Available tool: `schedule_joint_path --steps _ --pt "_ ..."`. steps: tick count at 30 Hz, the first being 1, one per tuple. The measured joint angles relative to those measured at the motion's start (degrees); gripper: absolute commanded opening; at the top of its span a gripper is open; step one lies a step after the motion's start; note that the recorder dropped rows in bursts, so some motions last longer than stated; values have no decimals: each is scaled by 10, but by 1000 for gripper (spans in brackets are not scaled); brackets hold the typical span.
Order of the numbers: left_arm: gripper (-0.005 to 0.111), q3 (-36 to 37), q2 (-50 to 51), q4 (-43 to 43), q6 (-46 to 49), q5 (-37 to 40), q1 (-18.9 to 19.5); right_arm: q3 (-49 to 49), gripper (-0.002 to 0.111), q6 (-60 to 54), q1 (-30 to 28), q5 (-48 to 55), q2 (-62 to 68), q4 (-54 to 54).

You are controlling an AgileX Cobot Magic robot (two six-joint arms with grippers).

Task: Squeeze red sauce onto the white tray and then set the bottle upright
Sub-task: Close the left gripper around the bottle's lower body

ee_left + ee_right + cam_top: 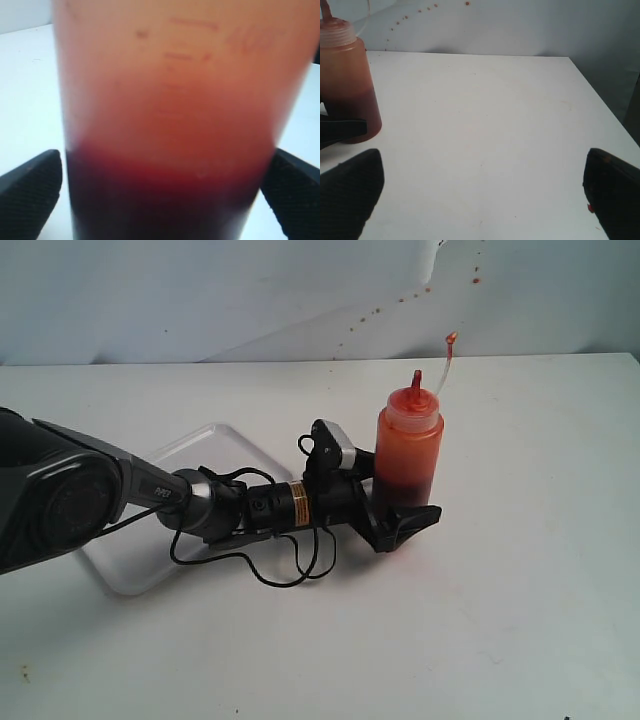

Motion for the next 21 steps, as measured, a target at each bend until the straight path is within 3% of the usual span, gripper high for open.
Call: schedule_joint_path --steps 18,21 --pt "104 0 0 -39 5 36 0 0 105 0 0 0 0 0" --pt "99 0 0 -40 8 47 -1 0 105 0 0 0 0 0"
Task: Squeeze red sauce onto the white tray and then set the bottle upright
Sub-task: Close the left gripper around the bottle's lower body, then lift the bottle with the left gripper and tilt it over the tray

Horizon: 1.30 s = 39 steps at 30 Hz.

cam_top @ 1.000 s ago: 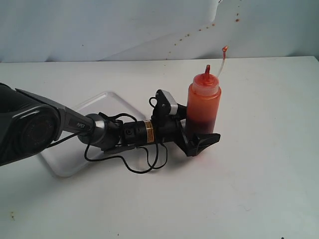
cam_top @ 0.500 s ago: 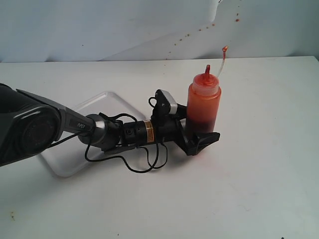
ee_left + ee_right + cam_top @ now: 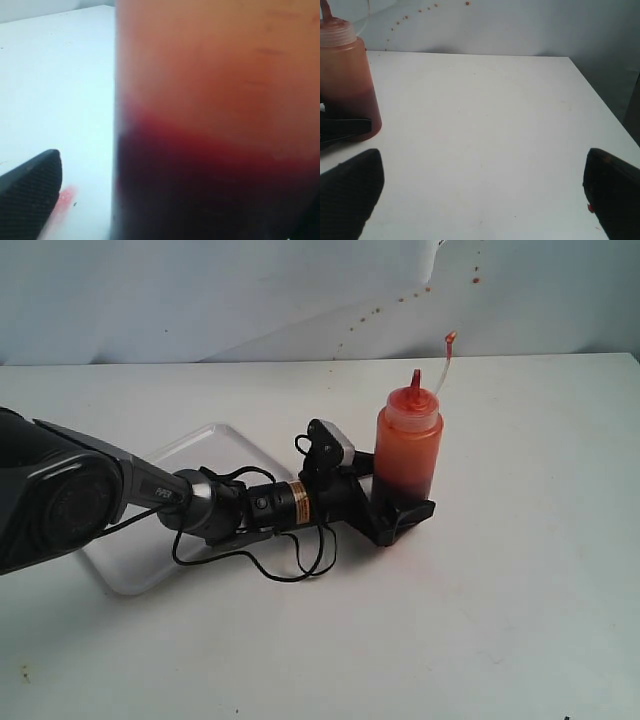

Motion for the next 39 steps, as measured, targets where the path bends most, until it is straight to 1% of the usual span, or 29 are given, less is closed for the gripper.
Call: schedule_joint_path --steps 2,3,4,5,6,7,17,20,25,27,32,39 --pt "86 0 0 -6 2 2 0 0 105 0 0 0 0 0" --pt "76 0 0 -10 3 4 0 0 105 0 0 0 0 0" --pt "50 0 0 -14 4 4 0 0 105 0 0 0 0 0" --pt "36 0 0 -22 5 5 -1 0 105 0 0 0 0 0" --pt "9 0 0 -26 6 8 -1 0 105 0 0 0 0 0" --pt "0 0 0 -30 8 13 -1 0 105 0 0 0 0 0" --pt "1 -1 -4 -28 18 21 -1 0 105 0 0 0 0 0" --pt "0 -1 -24 21 18 48 2 0 105 0 0 0 0 0" --pt "0 4 -70 144 -15 49 15 0 105 0 0 0 0 0" --pt "0 12 -93 170 -31 48 20 0 105 0 0 0 0 0" --pt "0 51 -163 206 -52 46 42 0 105 0 0 0 0 0" --pt "0 142 -276 218 -56 46 83 0 105 0 0 0 0 0"
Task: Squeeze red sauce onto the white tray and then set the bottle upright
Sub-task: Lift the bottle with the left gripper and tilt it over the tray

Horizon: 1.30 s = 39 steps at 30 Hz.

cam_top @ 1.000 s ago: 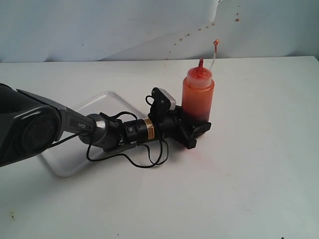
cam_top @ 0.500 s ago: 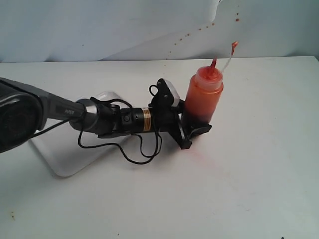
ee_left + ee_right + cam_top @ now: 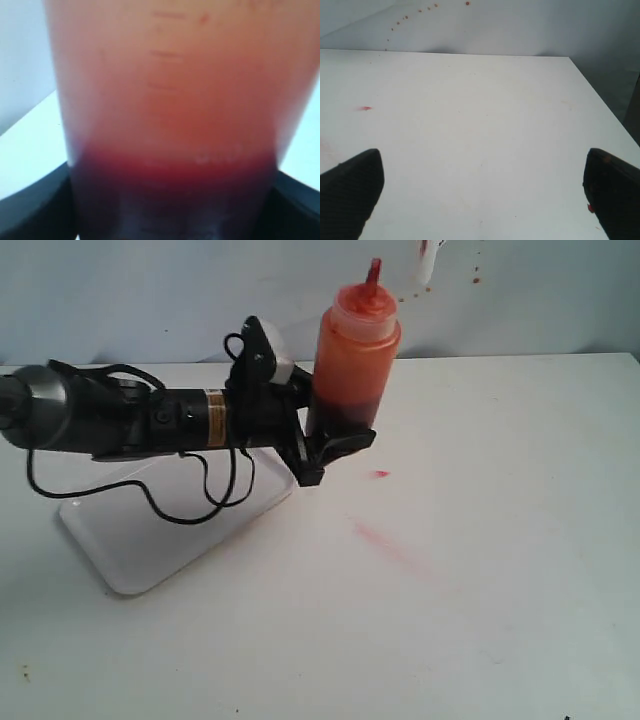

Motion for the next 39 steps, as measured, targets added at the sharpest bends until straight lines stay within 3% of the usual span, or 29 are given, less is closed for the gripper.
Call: schedule_joint_path --steps 8,15,20,29,39 --pt "0 123 -156 1 1 22 59 0 105 0 0 0 0 0" --pt "0 202 -268 0 22 157 103 0 105 0 0 0 0 0" --pt "0 263 -327 0 61 241 113 0 105 0 0 0 0 0" --pt "0 287 -392 -18 84 458 114 0 105 0 0 0 0 0" --pt "0 287 -404 39 90 517 114 0 105 0 0 0 0 0"
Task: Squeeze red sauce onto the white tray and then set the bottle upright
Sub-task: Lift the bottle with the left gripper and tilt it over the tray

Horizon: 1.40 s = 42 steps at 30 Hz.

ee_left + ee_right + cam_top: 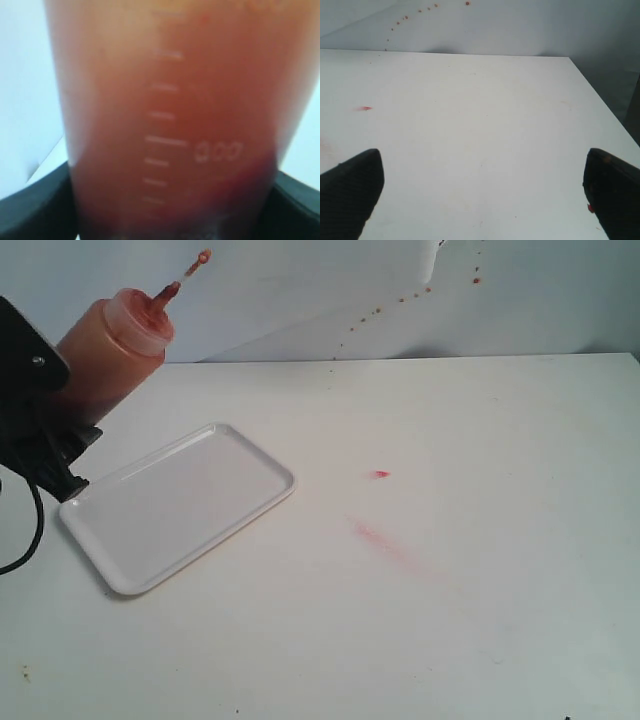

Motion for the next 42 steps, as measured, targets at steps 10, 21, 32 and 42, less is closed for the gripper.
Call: schedule_joint_path --steps 10,21,32,42 --pt "0 0 0 33 0 34 0 0 105 0 0 0 0 0" --pt "0 0 0 33 1 35 0 0 105 -1 0 0 0 0" --pt "0 0 0 49 2 35 0 0 100 -4 0 -63 0 -3" --pt "0 0 0 53 65 41 0 0 0 -20 0 -187 0 54"
